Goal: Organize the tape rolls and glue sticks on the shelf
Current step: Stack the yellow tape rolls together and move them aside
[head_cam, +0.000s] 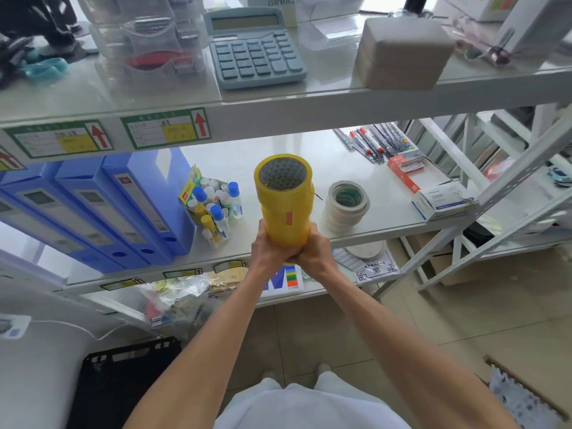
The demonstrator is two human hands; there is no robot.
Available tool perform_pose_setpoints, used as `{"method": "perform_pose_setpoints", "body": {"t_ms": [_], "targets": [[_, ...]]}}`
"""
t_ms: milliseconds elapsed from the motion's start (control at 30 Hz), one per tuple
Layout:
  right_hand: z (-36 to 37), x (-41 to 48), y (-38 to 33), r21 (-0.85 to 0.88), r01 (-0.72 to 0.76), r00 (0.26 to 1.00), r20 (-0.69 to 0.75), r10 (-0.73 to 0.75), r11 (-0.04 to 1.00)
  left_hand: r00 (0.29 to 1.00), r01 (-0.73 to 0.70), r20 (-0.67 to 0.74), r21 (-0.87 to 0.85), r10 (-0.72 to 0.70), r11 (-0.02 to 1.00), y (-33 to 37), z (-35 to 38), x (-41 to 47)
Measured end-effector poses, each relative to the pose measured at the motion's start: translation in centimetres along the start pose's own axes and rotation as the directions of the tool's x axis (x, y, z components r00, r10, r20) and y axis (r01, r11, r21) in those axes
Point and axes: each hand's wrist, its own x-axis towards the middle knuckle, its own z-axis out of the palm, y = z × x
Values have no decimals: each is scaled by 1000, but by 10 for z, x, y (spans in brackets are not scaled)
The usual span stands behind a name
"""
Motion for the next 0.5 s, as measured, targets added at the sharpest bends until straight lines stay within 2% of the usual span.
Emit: {"method": "perform_pose_setpoints", "body": {"t_ms": [233, 500], "targets": [[-46, -27, 29, -38, -25, 997, -75, 22, 999, 996, -62, 69, -23, 63, 998, 19, 43, -27], [-120, -40, 71, -77, -129, 977, -178, 114, 989, 976, -126, 176, -13, 127, 992, 59, 119, -44]]}}
